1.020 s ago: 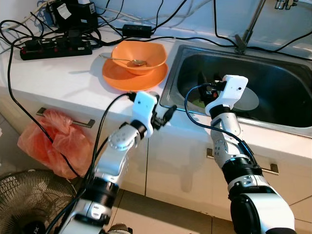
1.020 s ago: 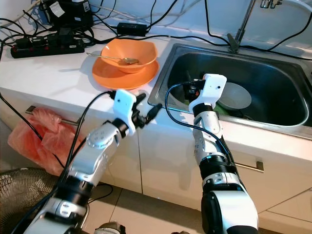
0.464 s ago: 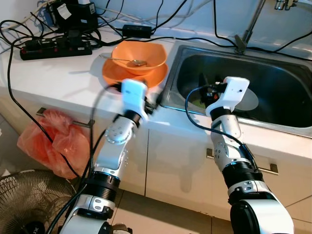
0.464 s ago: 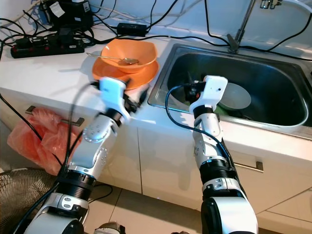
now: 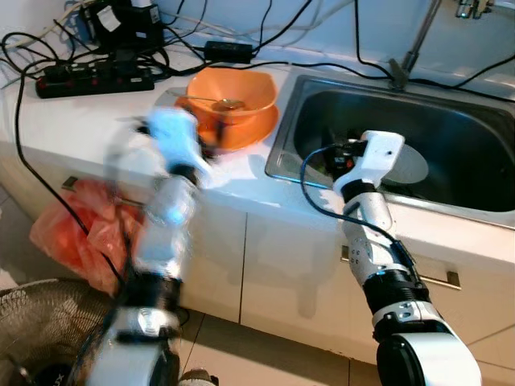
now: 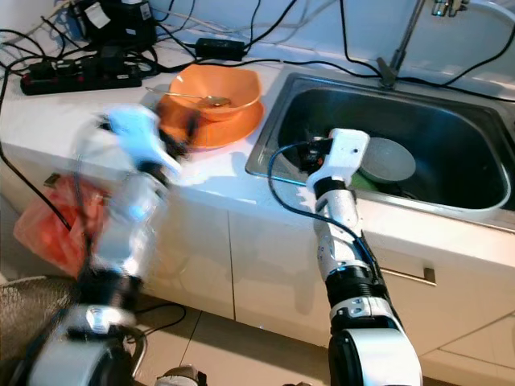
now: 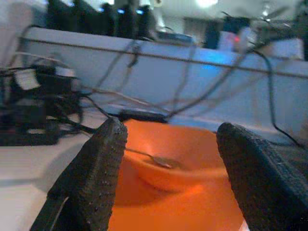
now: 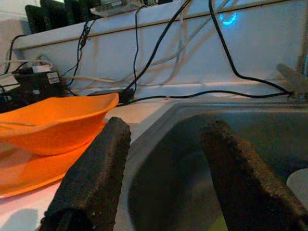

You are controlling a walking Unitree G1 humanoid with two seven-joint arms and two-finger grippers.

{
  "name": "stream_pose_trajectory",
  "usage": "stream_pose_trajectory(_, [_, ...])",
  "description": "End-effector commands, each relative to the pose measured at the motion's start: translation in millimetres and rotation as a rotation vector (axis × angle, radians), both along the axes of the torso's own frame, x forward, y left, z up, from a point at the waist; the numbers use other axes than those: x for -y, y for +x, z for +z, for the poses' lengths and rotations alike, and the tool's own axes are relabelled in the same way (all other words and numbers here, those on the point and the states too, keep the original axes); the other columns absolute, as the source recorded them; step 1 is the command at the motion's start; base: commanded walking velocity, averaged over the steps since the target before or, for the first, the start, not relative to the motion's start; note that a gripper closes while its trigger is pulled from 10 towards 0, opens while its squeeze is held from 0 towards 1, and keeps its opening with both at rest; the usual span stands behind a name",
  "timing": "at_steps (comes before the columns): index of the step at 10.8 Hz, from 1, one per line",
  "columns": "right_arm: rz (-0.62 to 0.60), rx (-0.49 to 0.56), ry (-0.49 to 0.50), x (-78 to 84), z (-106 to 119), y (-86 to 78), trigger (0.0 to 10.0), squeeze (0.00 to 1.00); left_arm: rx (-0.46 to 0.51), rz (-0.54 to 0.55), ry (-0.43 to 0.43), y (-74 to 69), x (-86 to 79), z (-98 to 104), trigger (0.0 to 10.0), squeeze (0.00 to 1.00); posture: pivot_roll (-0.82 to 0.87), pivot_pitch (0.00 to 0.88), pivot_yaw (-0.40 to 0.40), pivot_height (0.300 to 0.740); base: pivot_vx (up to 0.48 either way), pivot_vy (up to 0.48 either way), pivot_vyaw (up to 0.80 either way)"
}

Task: Kitchen organization

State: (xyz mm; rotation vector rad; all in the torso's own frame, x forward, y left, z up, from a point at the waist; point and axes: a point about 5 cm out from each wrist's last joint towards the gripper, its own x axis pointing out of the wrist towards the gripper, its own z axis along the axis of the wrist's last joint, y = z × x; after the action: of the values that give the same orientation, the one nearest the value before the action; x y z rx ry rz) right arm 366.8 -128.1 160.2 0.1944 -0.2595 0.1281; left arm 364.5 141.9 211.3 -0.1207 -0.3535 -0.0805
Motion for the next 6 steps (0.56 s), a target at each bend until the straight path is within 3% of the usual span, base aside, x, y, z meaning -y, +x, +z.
stream_pose_trajectory(1, [-0.004,0.008,-0.004,1.9,2.7,-0.5,10.0,0.0,-0.002,0.042,-0.043,3.6,-11.2,2.0,10.0,0.0,0.21,0.02,-0.054,0.74,0.0,0.0,0.0])
stream_pose_trajectory(2, [-0.005,0.007,-0.001,2.7,2.1,-1.2,10.0,0.0,-0.016,0.079,-0.038,7.9,-22.4,3.1,10.0,0.0,0.21,0.021,-0.052,0.74,0.0,0.0,0.0])
stream_pose_trajectory(4, [-0.018,0.019,0.017,4.9,5.6,-1.3,10.0,0.0,-0.021,0.075,-0.006,8.9,-21.7,2.6,10.0,0.0,0.2,0.025,-0.051,0.74,0.0,0.0,0.0])
stream_pose_trajectory(6, [-0.037,0.016,0.042,10.4,8.1,0.2,10.0,0.0,-0.004,-0.025,0.078,4.0,5.6,-1.5,10.0,0.0,0.2,0.03,-0.052,0.74,0.0,0.0,-0.61])
